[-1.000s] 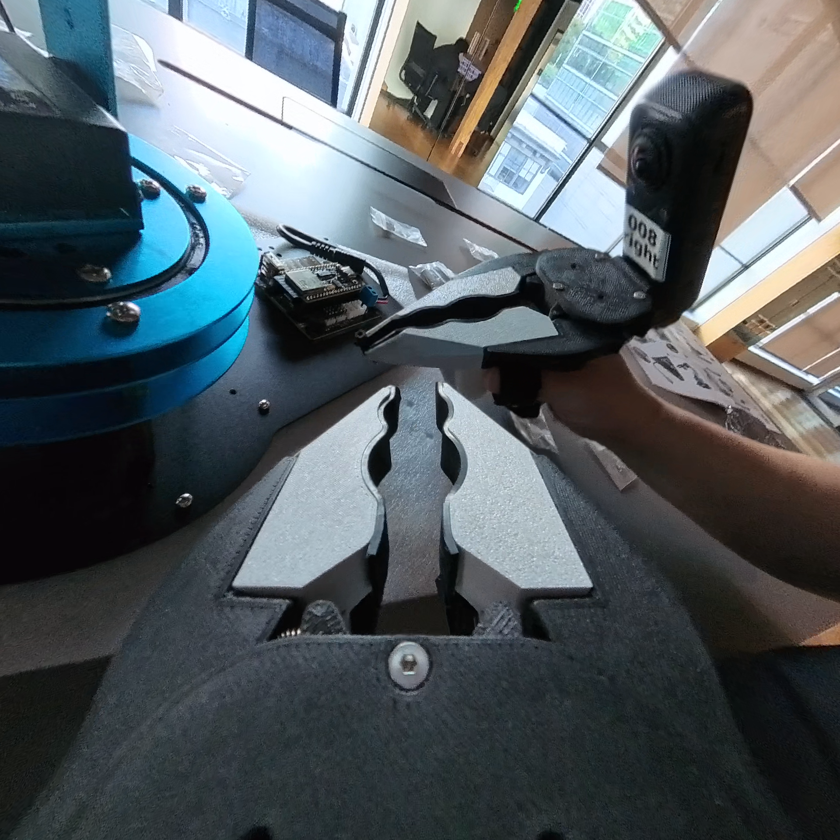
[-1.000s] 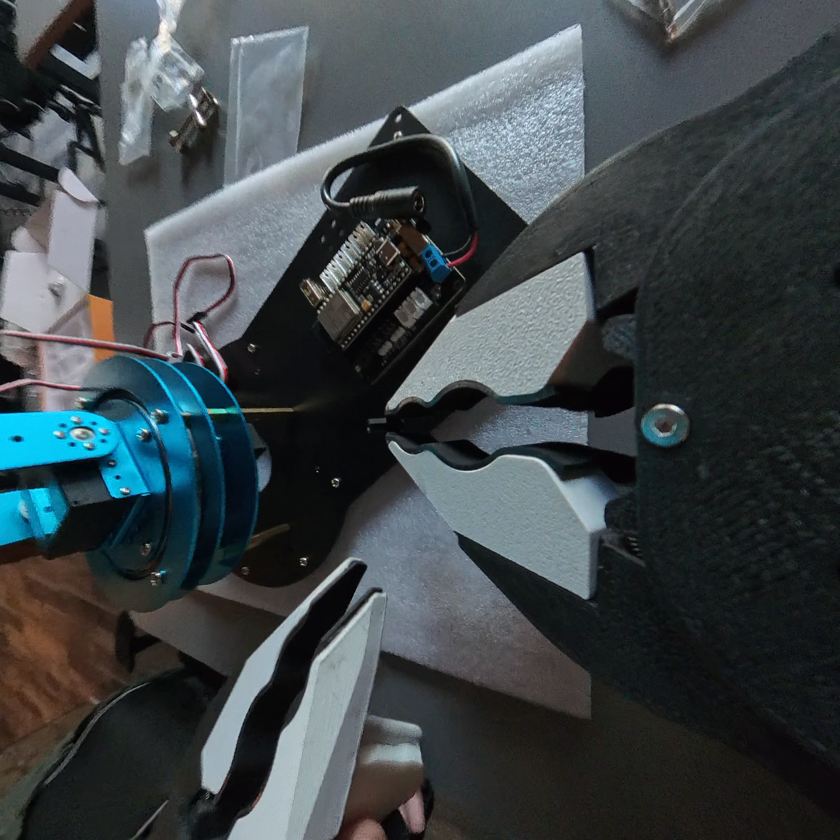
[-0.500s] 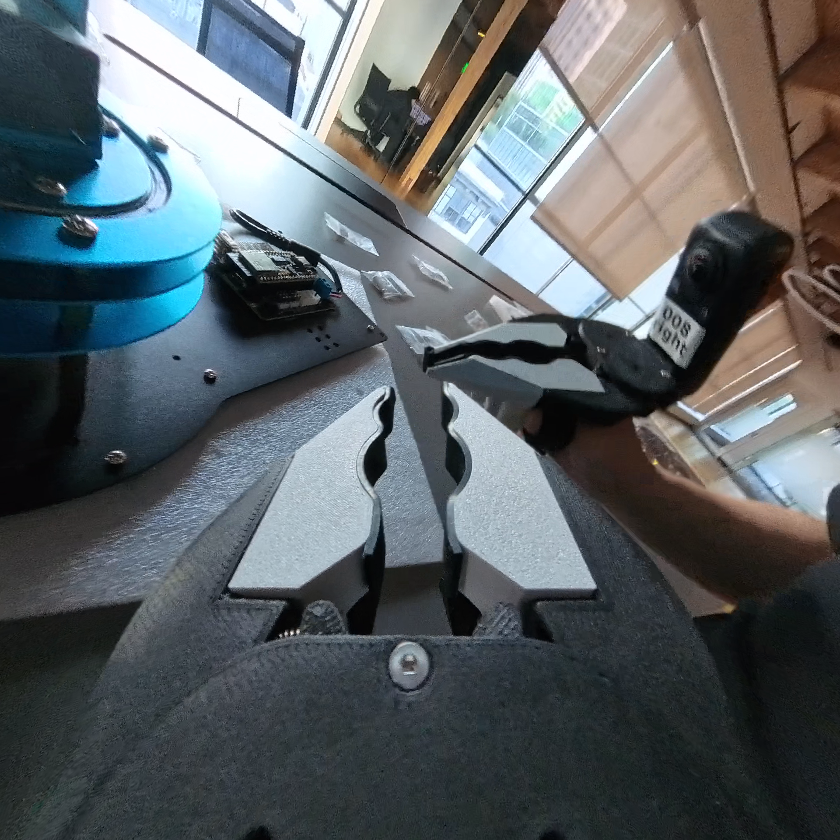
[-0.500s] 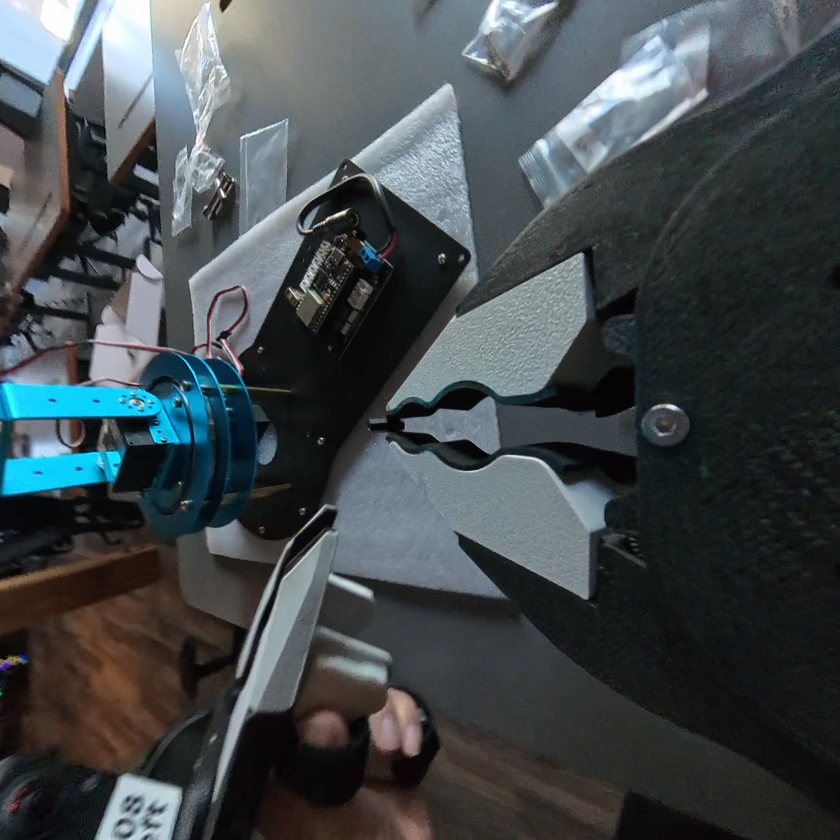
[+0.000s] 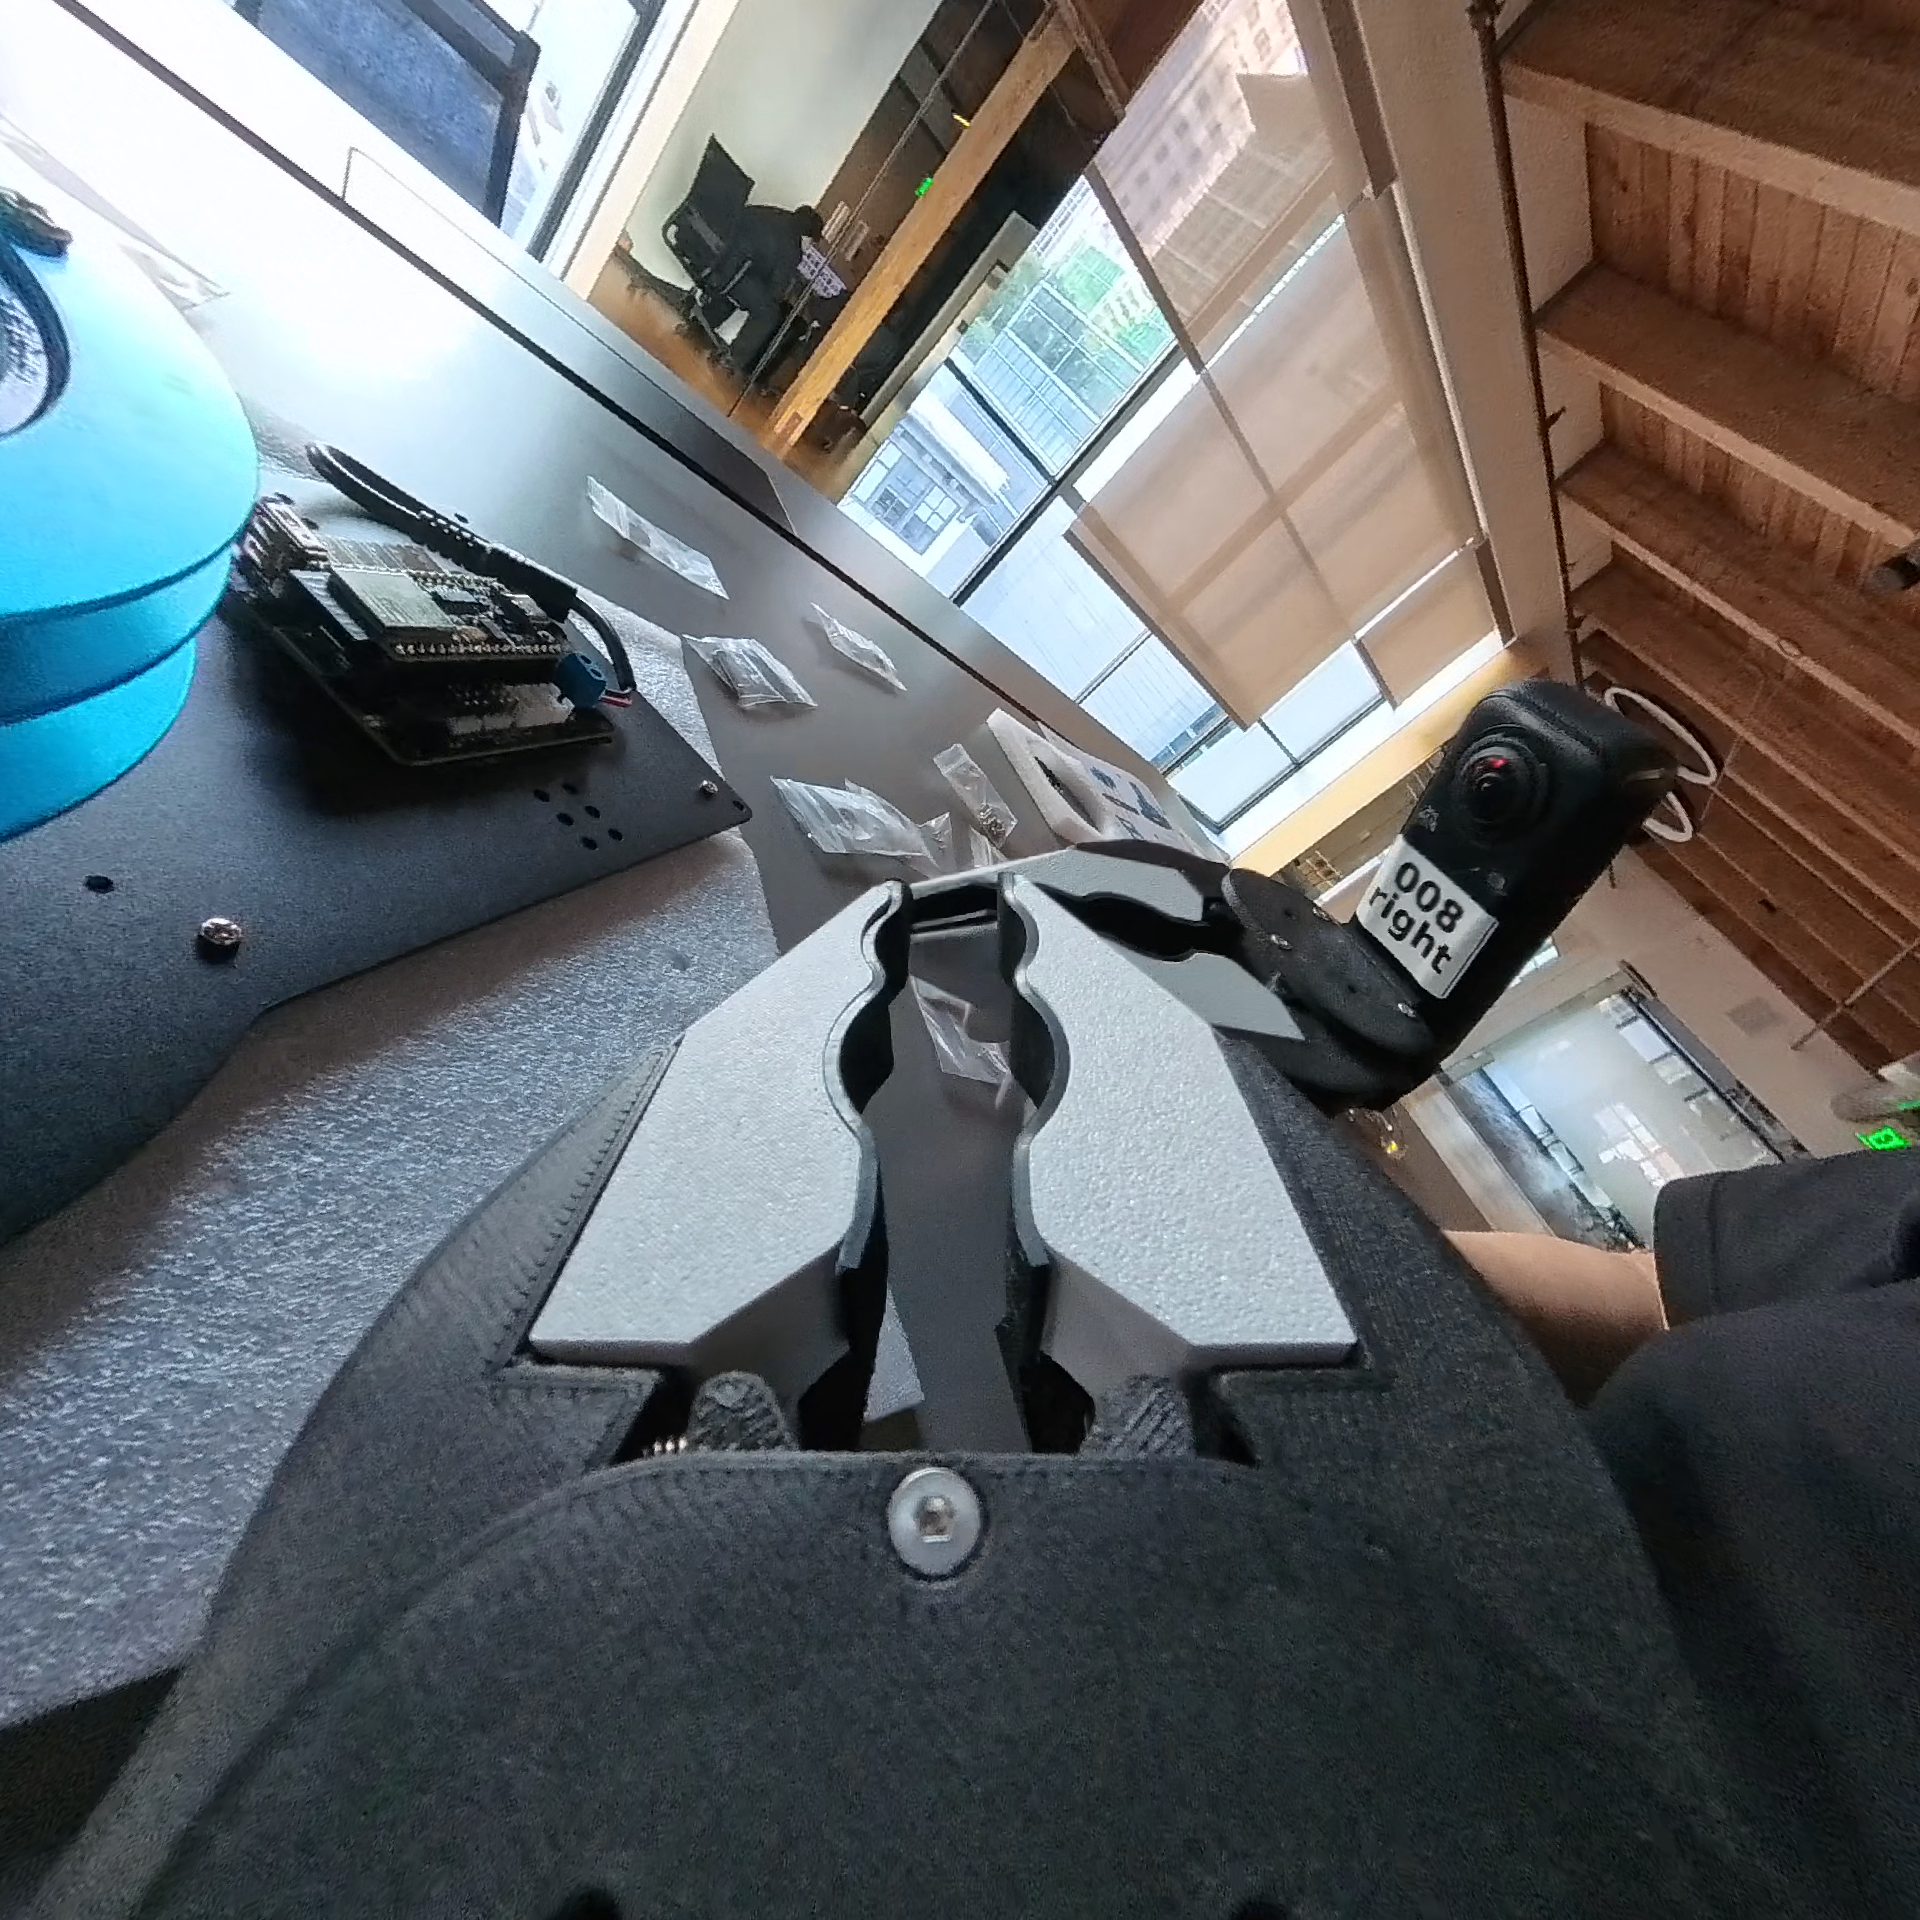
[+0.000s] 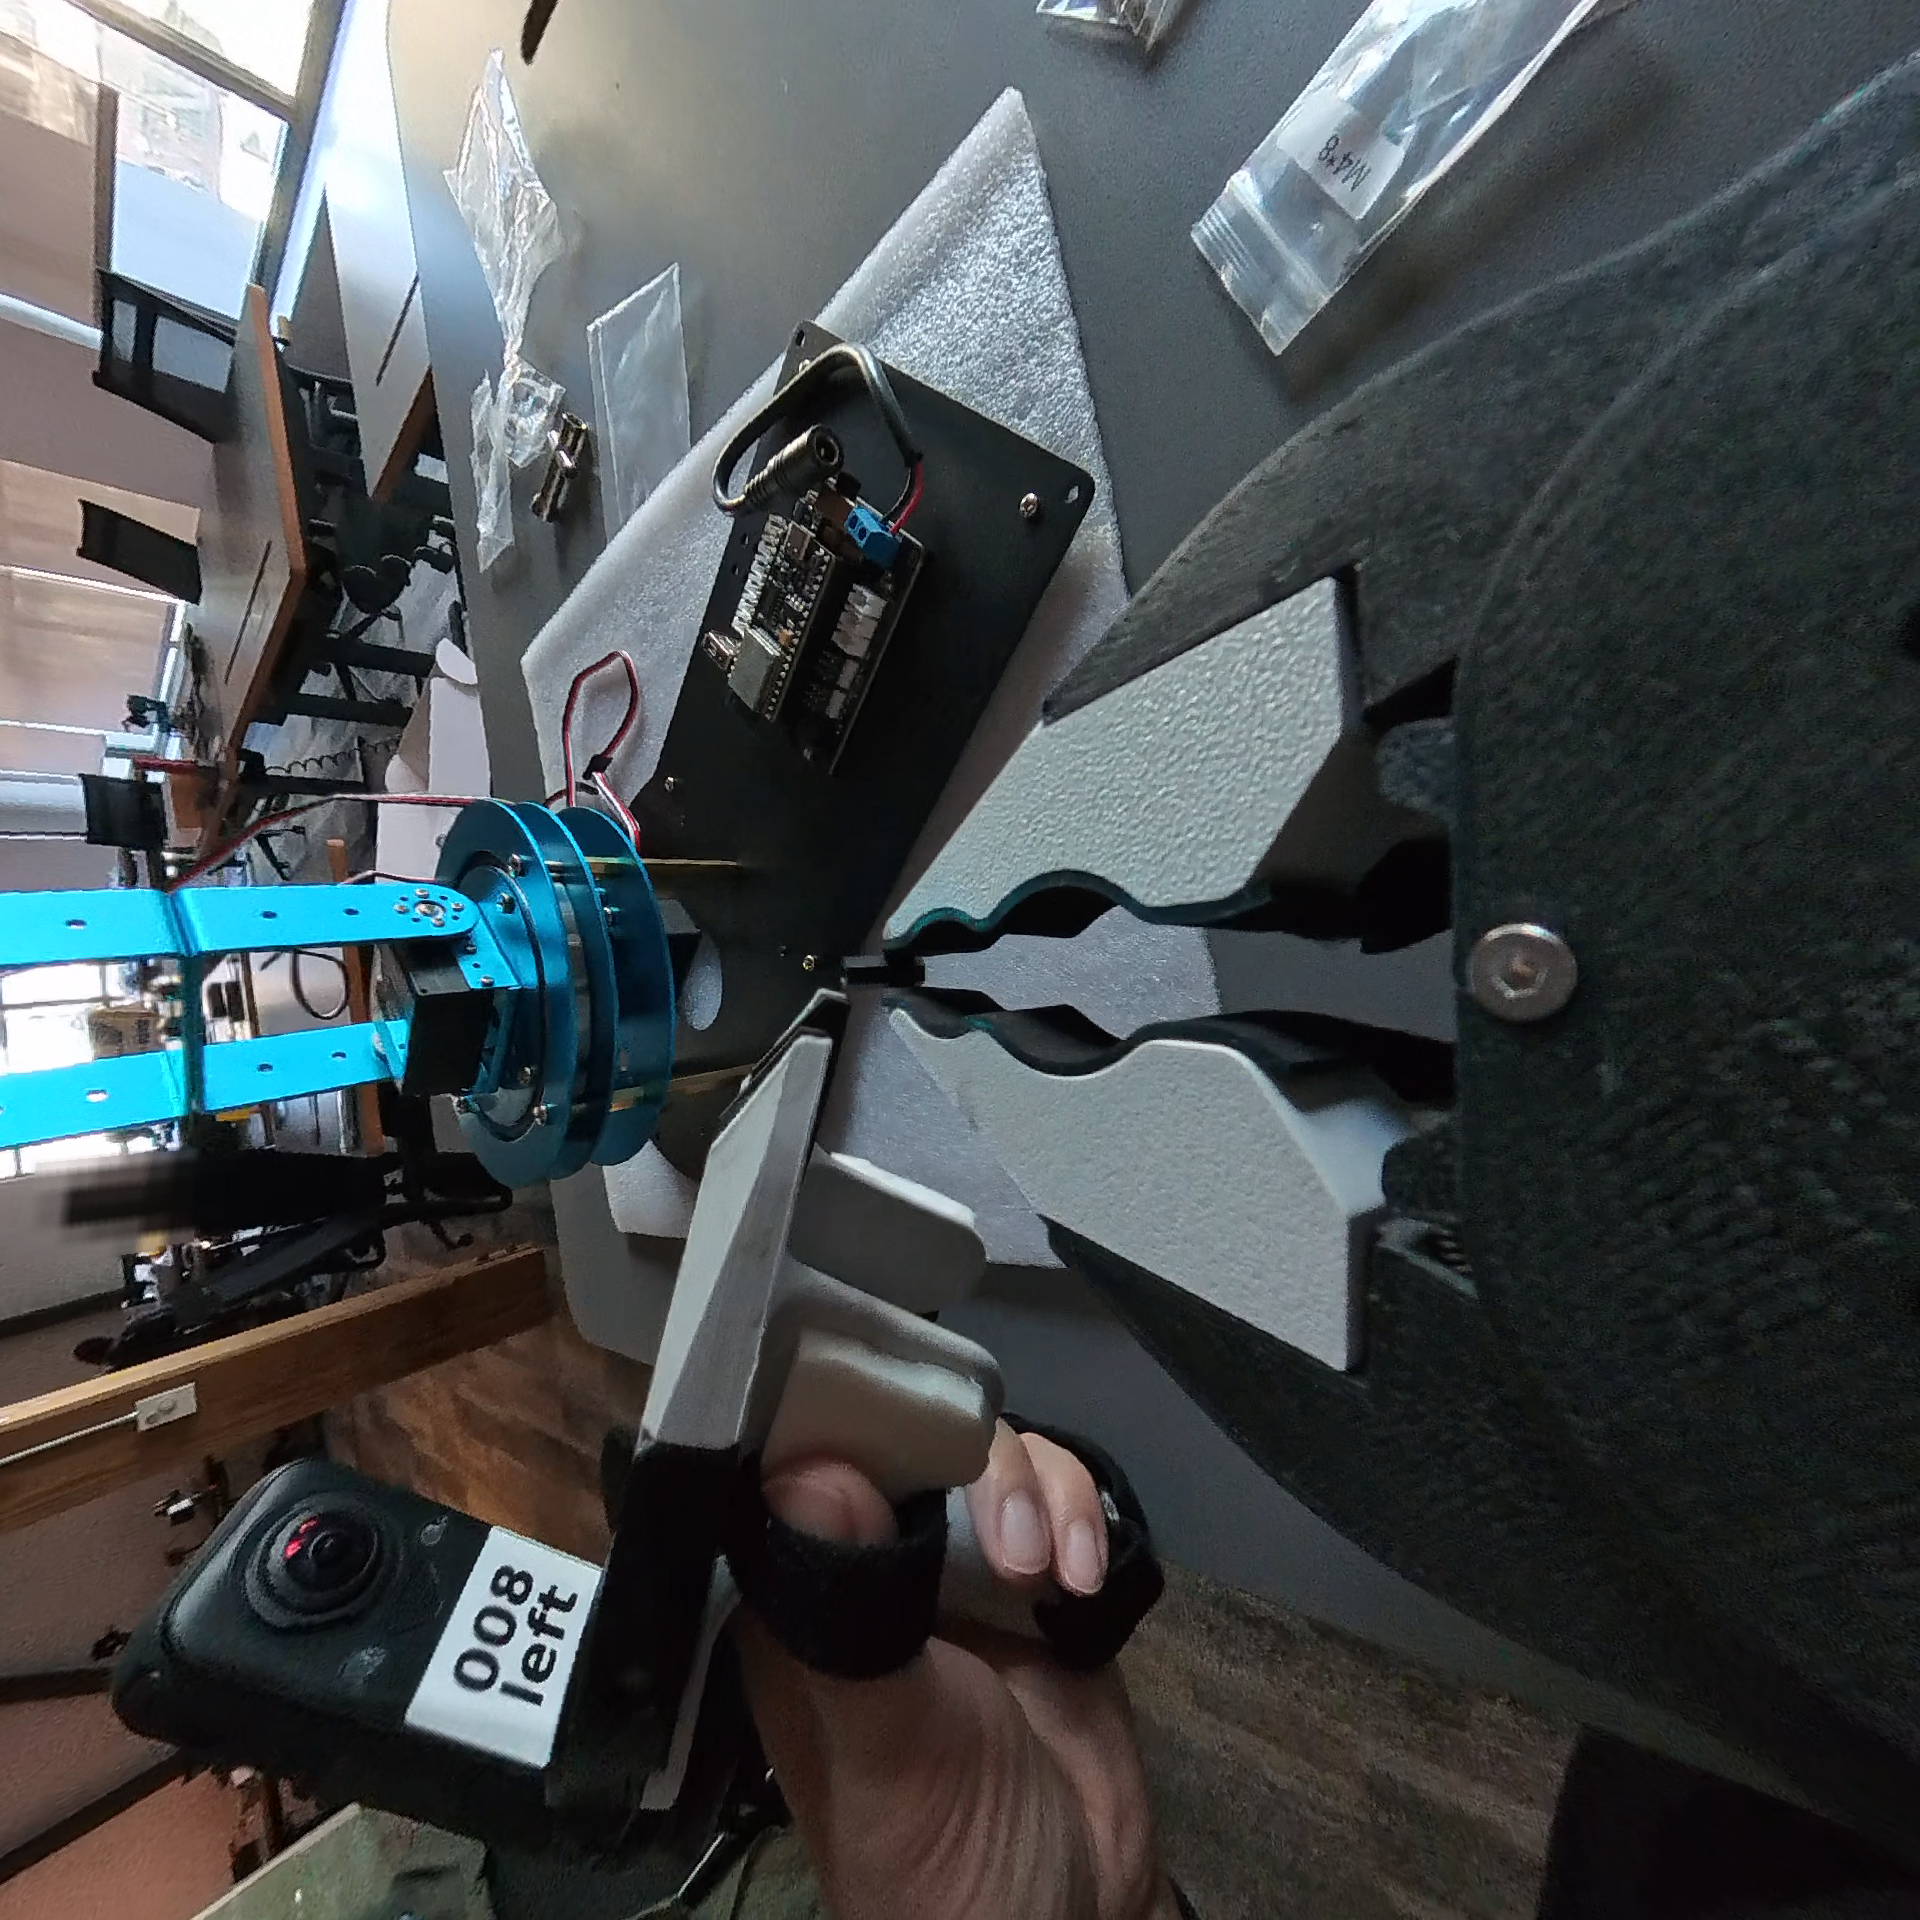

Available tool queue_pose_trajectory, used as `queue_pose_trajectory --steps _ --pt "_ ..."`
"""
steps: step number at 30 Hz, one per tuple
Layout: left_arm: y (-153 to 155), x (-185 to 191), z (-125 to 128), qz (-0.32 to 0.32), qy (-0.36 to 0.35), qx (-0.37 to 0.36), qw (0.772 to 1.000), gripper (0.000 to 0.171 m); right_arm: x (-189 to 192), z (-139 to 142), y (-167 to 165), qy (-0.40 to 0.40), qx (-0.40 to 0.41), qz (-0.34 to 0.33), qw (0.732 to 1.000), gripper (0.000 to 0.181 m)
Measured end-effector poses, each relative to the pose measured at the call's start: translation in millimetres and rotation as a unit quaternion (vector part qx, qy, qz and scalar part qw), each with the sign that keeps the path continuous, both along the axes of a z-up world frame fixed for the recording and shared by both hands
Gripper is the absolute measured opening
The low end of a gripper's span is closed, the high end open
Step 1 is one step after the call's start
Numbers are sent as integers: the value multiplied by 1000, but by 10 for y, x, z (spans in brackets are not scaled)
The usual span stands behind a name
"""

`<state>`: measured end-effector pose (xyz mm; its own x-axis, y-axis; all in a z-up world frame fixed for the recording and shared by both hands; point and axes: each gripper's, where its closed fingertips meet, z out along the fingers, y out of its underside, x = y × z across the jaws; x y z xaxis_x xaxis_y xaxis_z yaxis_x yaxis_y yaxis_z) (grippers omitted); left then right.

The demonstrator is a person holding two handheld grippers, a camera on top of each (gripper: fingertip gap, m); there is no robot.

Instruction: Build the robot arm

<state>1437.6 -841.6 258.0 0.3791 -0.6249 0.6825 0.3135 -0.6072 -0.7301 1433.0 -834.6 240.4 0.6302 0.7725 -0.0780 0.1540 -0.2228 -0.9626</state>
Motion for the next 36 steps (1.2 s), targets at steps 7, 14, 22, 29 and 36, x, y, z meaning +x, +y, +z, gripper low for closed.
queue_pose_trajectory --steps 7,14,22,29,36 --pt "24 -3 51 5 -1 16 1000 12 30 62 13 10 3 0 1000 4" --pt "25 33 10 4 11 13 1000 12 6 136 -51 29 12 19 999 4" --pt "-5 71 -20 -4 47 33 998 3 -2 114 -116 43 -7 40 998 4" --pt "3 99 -74 -4 125 67 990 3 21 46 -109 33 -36 50 998 4" --pt "17 150 -137 3 215 109 970 3 70 -25 -92 28 -57 51 997 4"
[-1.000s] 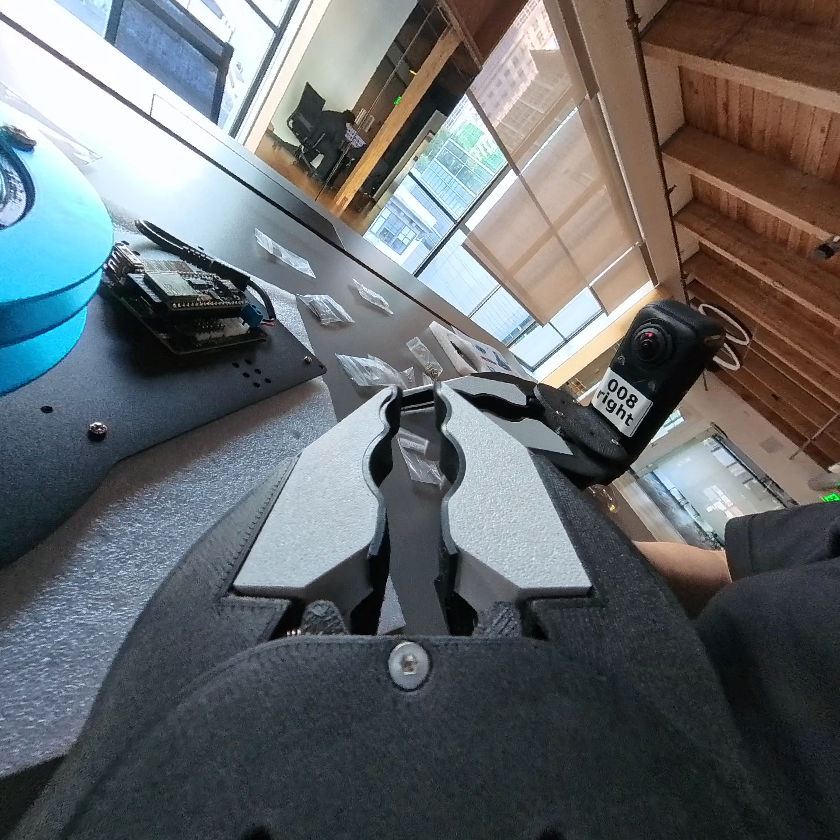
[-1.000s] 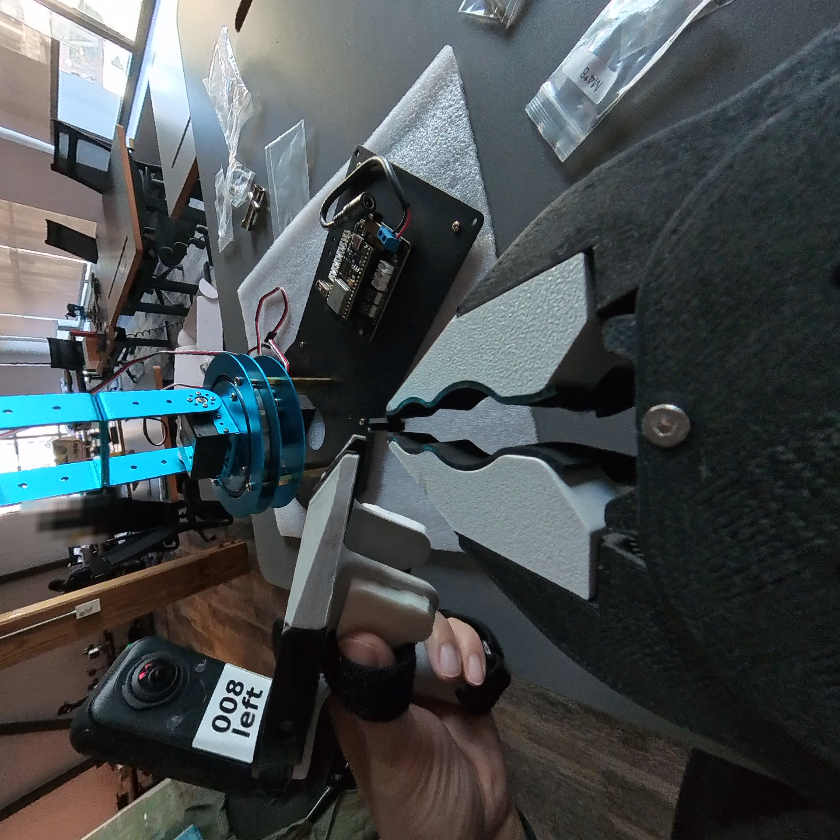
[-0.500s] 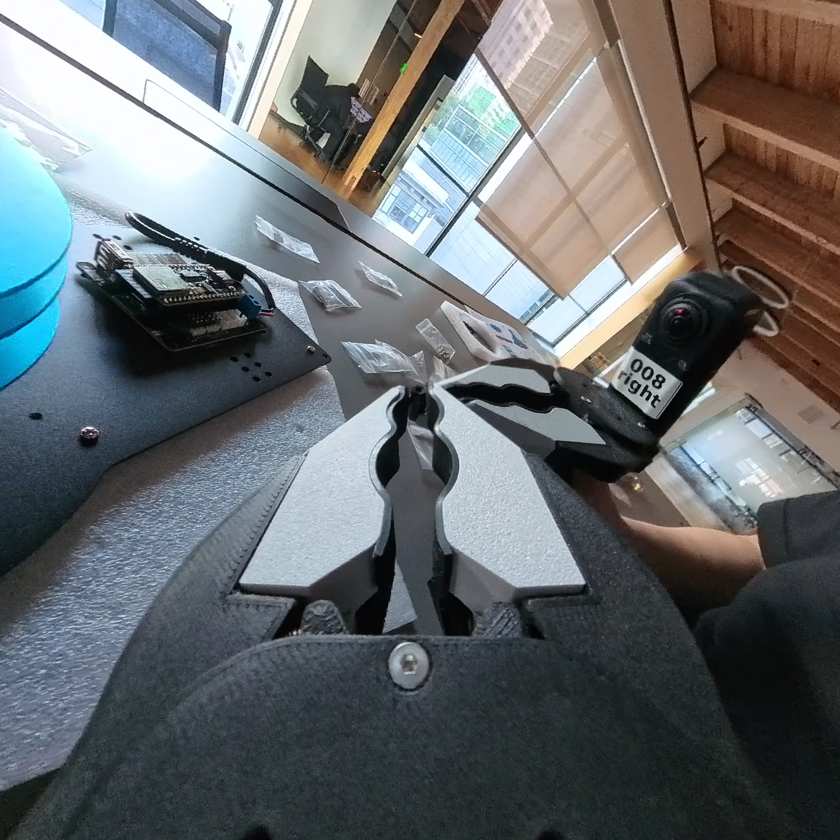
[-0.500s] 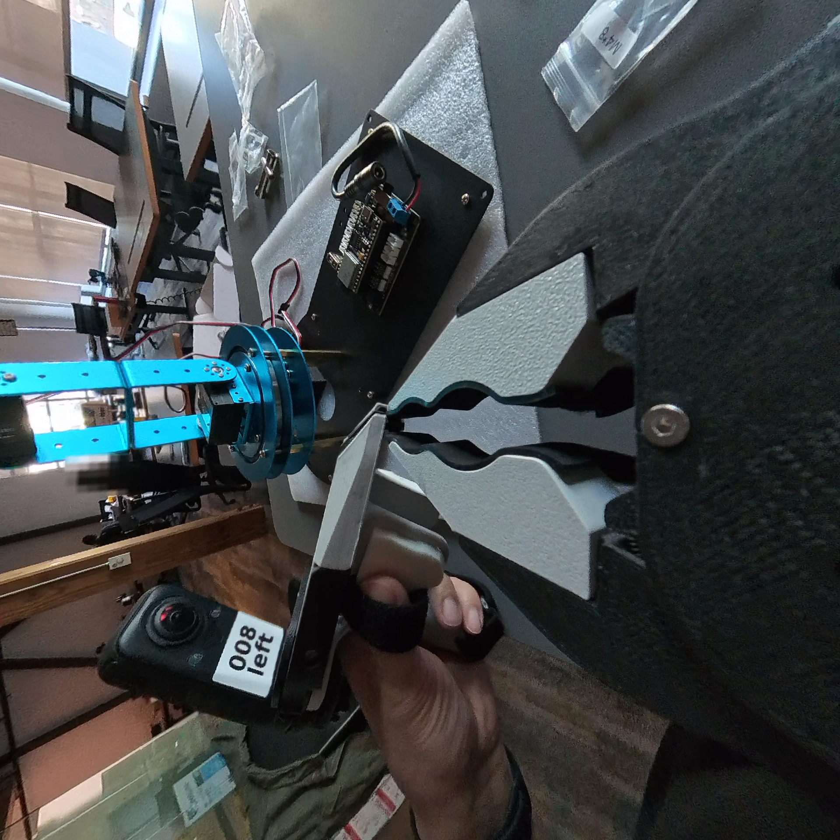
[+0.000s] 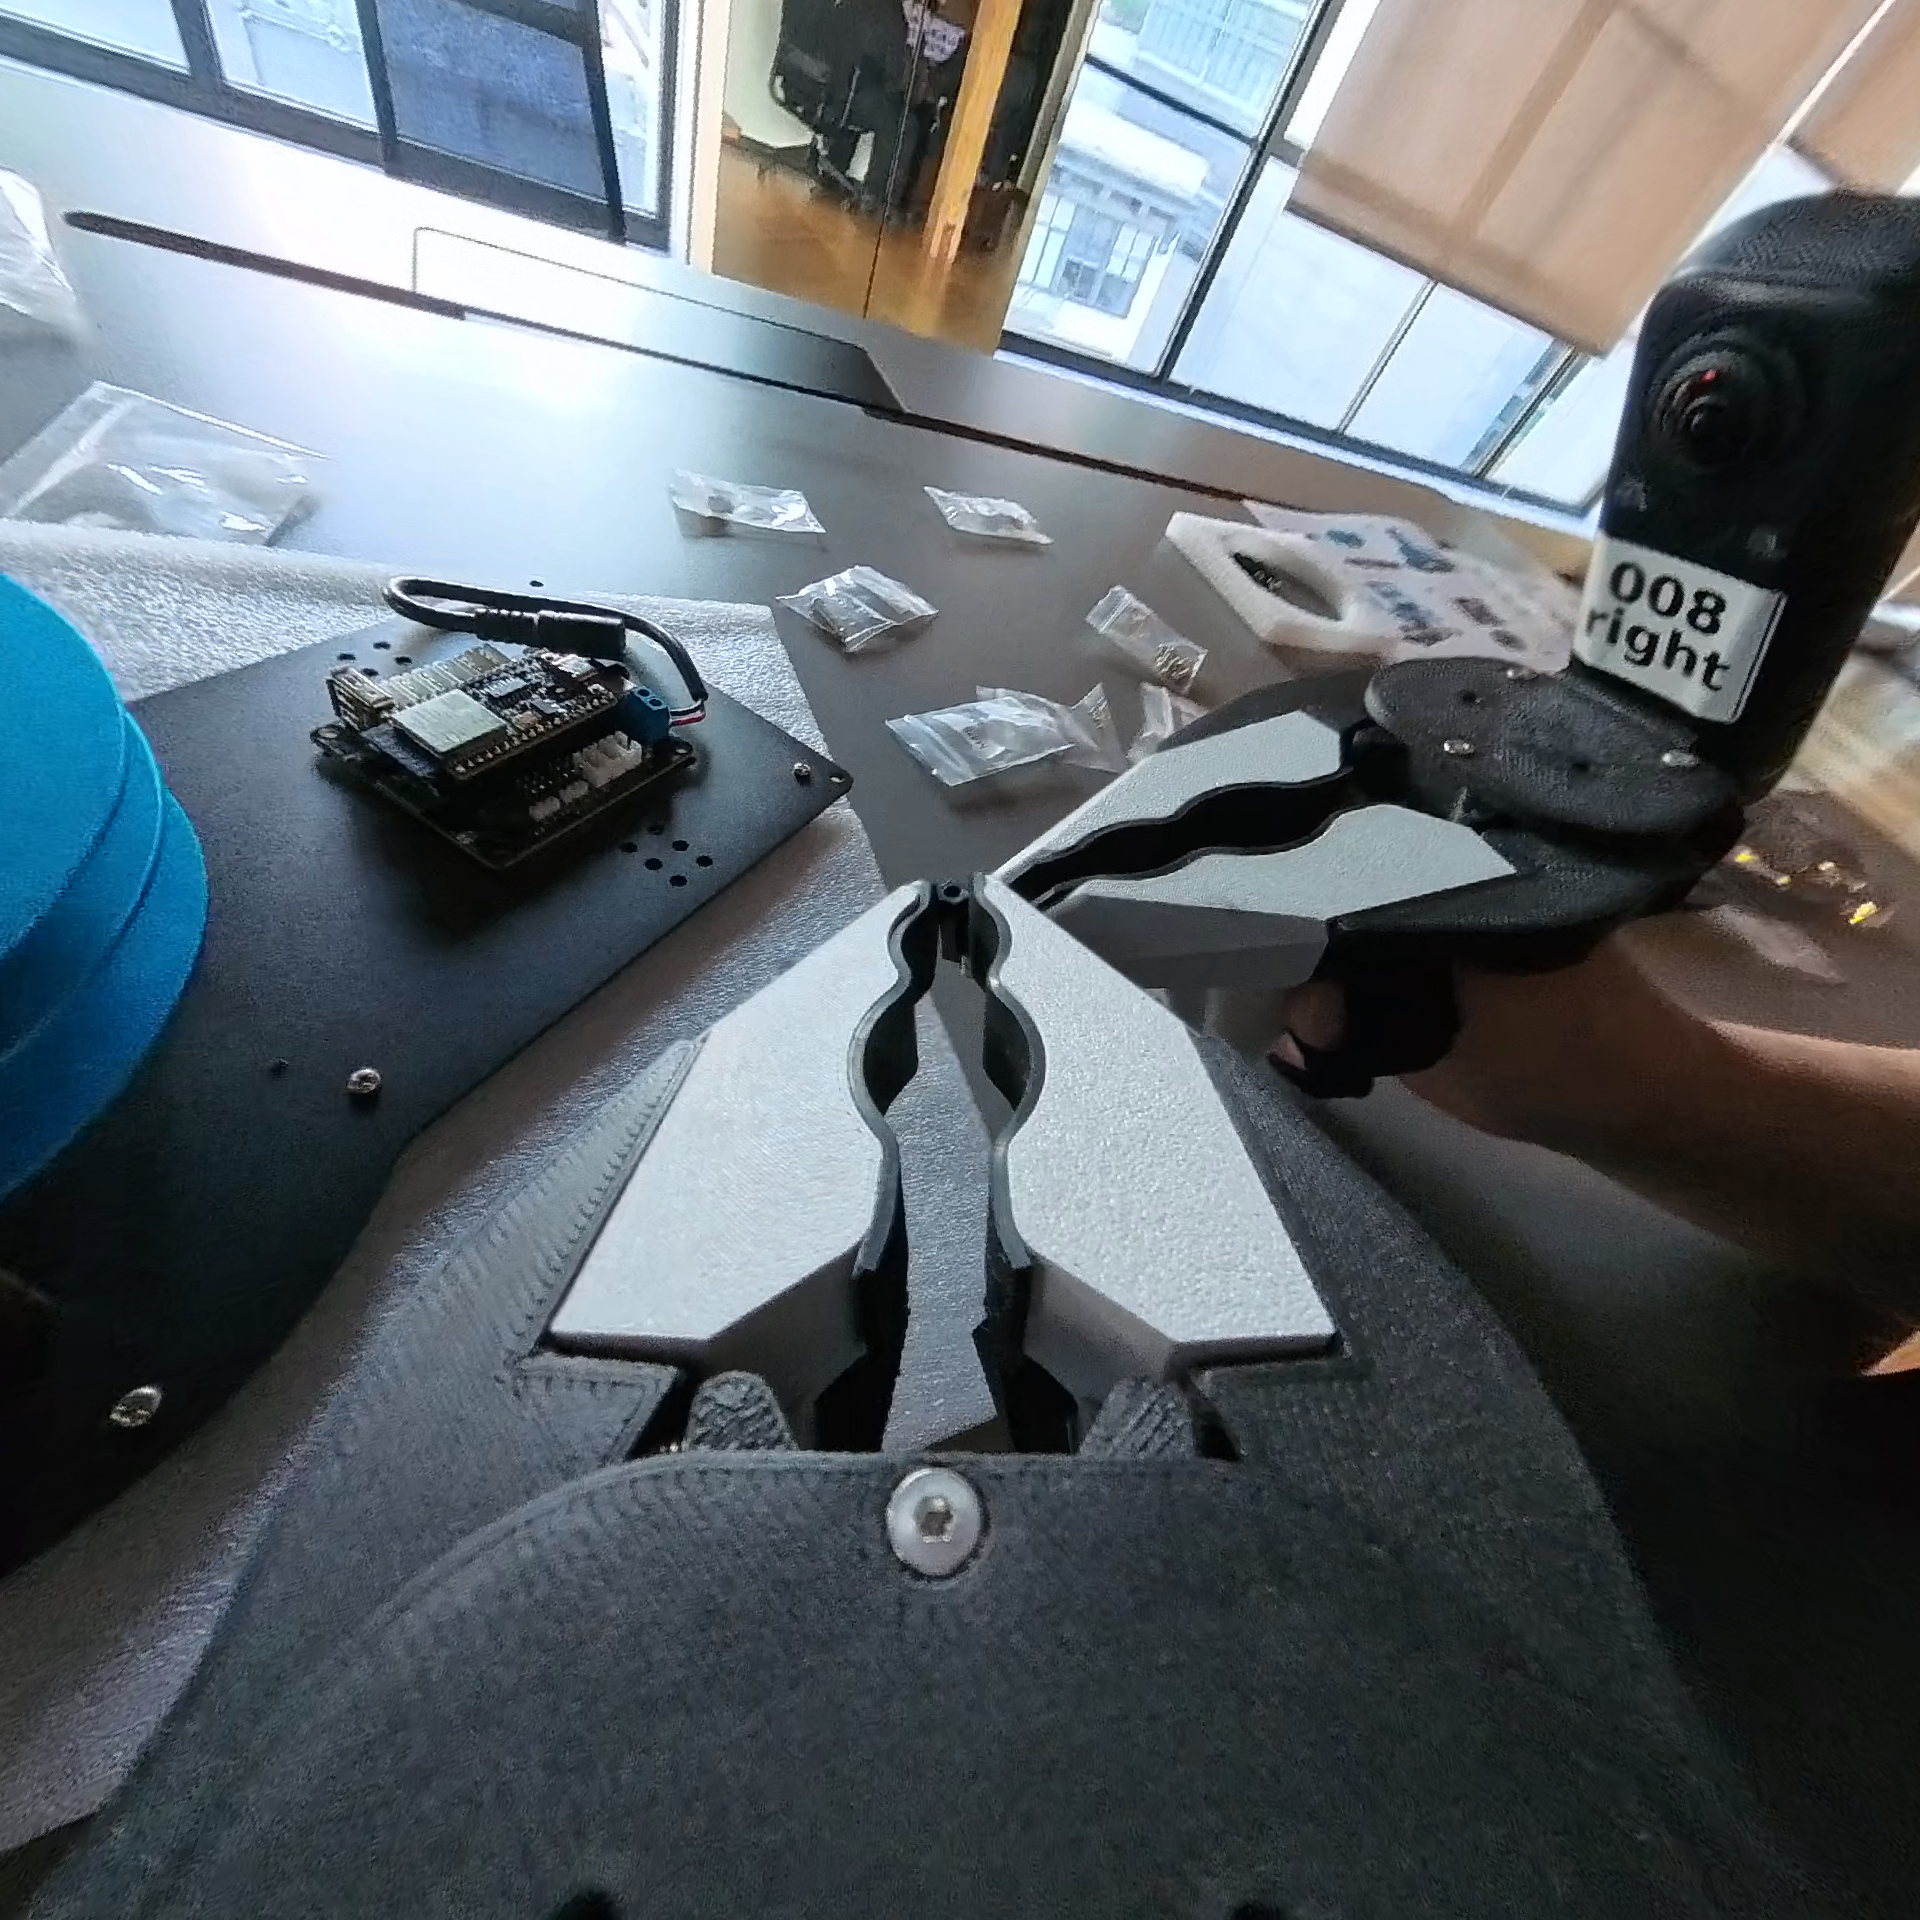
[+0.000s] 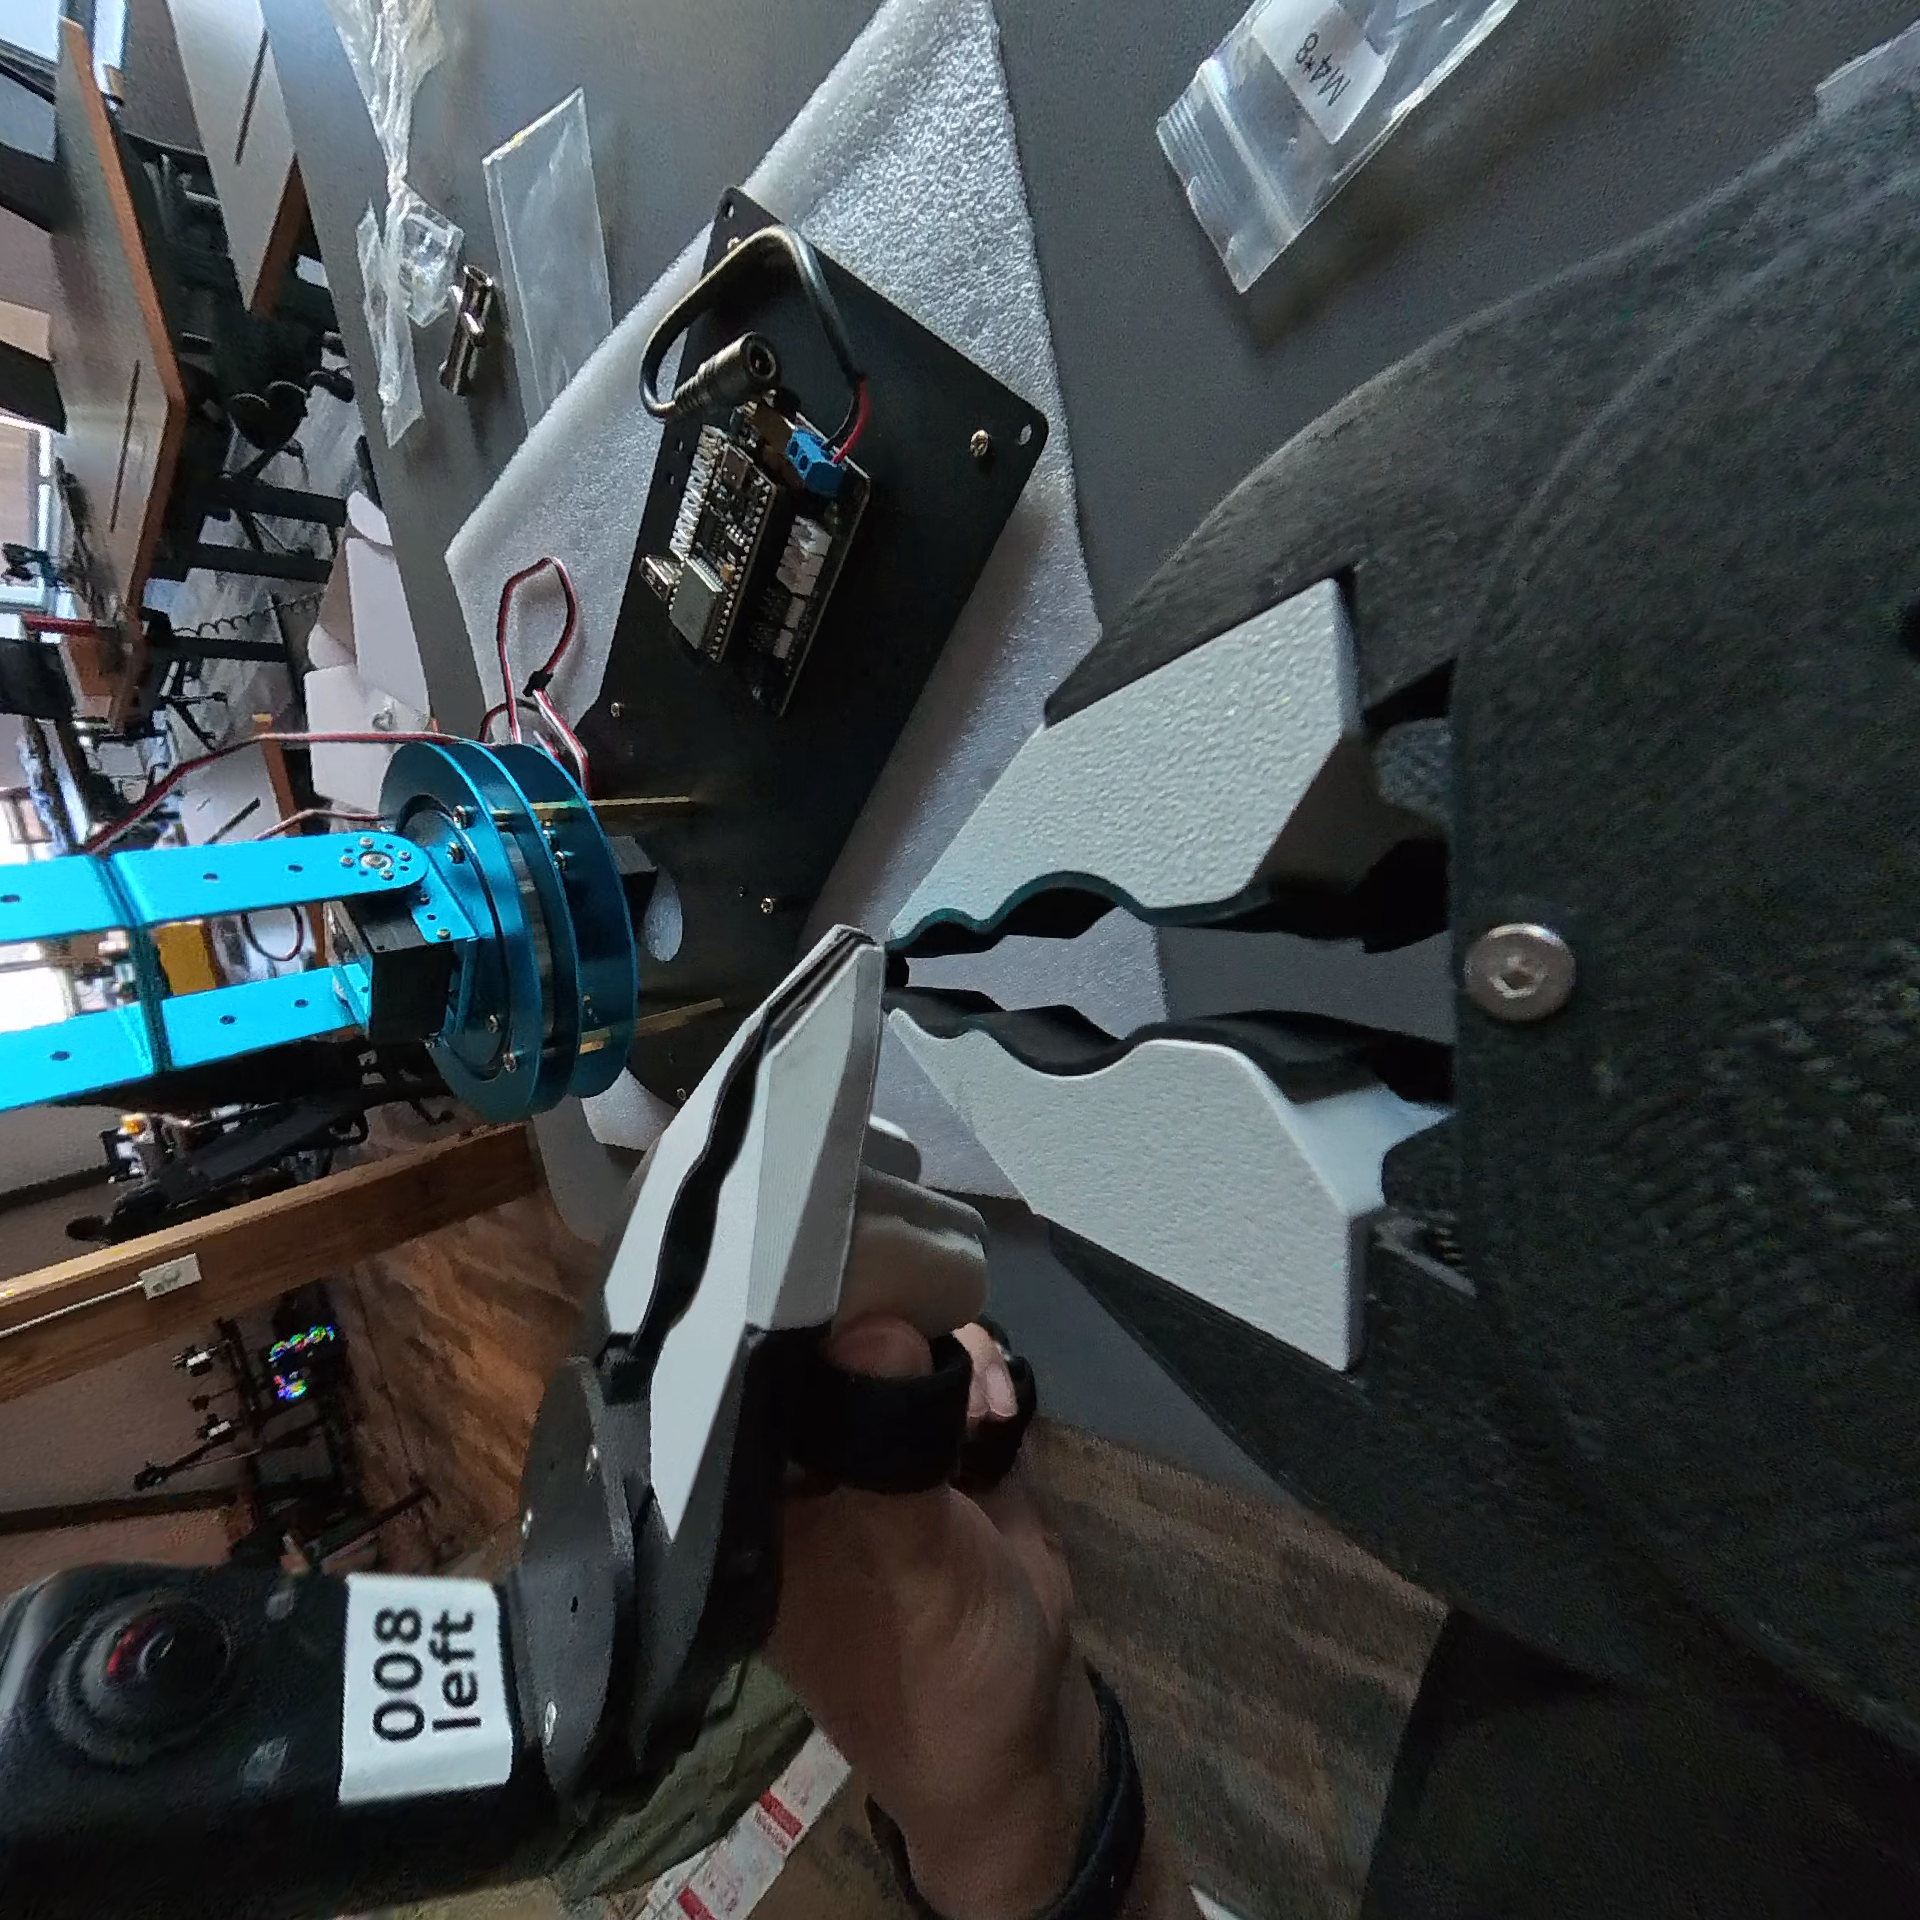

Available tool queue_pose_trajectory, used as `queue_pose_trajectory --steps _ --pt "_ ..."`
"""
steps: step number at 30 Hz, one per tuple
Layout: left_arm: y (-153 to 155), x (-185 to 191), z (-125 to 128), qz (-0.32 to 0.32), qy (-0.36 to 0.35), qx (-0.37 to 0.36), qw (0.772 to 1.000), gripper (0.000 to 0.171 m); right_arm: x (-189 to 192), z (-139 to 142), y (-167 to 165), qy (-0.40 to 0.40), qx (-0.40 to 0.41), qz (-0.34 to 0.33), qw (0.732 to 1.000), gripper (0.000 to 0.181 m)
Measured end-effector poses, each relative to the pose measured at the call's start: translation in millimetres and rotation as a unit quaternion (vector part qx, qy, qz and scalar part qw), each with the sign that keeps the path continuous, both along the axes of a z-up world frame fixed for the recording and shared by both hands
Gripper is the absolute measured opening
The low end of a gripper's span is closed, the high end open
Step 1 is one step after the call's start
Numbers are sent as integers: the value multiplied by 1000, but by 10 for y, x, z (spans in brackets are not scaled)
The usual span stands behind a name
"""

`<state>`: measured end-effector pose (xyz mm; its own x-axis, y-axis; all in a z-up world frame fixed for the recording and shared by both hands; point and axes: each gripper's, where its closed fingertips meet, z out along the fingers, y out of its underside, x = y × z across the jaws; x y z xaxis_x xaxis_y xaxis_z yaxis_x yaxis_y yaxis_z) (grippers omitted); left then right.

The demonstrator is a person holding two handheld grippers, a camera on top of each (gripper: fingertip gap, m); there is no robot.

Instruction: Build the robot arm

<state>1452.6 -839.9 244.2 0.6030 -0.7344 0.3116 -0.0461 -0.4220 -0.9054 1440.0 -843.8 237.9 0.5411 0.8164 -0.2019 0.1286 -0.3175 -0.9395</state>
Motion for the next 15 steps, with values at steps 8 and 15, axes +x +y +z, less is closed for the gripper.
queue_pose_trajectory --steps 8,15 --pt "34 -9 -59 9 46 27 999 3 -29 -96 30 -20 -14 11 1000 5" --pt "88 -103 -55 18 12 6 1000 4 -51 -145 78 -43 -11 13 999 0"
